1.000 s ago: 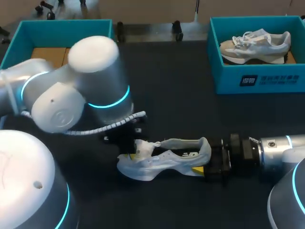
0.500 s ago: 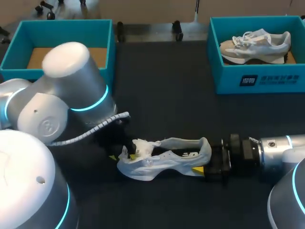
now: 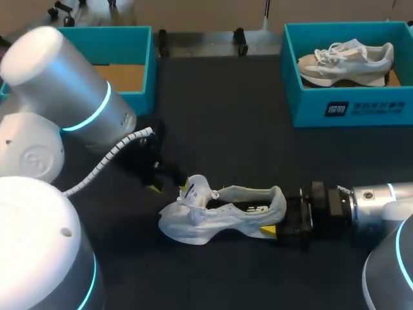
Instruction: Take the shoe out of the shoebox, open the shoe tongue, remove and reinsert the insole, then place the shoe into the shoebox
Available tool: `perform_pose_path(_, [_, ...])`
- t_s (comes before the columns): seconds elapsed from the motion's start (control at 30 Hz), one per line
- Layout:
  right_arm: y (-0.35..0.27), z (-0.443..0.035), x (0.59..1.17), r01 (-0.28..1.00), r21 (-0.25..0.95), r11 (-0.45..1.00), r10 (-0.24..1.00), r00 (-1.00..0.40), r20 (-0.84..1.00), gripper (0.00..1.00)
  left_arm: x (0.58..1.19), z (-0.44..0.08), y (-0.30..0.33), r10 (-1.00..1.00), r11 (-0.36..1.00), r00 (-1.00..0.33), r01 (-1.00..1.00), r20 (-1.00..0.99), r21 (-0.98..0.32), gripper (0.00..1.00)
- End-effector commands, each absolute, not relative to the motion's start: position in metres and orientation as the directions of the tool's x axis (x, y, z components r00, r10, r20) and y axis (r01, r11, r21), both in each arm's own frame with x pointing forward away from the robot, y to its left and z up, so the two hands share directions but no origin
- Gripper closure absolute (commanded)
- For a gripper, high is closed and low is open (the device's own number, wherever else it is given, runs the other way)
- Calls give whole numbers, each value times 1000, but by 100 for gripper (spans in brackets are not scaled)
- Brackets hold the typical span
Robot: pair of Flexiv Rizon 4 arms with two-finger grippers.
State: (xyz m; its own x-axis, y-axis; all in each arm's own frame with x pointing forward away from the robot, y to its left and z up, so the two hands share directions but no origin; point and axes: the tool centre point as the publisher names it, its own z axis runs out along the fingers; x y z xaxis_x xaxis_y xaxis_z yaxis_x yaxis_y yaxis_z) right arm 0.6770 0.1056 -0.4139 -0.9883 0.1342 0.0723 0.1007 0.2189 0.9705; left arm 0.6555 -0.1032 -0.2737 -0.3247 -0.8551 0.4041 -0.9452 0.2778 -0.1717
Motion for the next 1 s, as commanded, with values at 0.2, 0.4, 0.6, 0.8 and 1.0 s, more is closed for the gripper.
perform_pose_path(0.2, [107,-413,677,102,970,222,137,-988,72,100,651,-221,-130,-804,497,-542,-838,245,-223,59])
perform_pose_path(0.4, [107,-413,677,102,970,222,137,-988,72,100,653,-204,-146,-692,657,-686,-728,225,-197,100])
perform_pose_path(0.6, [107,-413,677,102,970,222,137,-988,72,100,662,-190,-161,-470,841,-801,-534,372,-87,100])
perform_pose_path(0.8, [107,-413,677,102,970,222,137,-988,72,100,662,-190,-161,-470,841,-801,-534,372,-87,100])
perform_pose_path(1.0, [107,-413,677,102,970,222,137,-988,72,100,664,-194,-161,-441,860,-820,-503,365,-91,100])
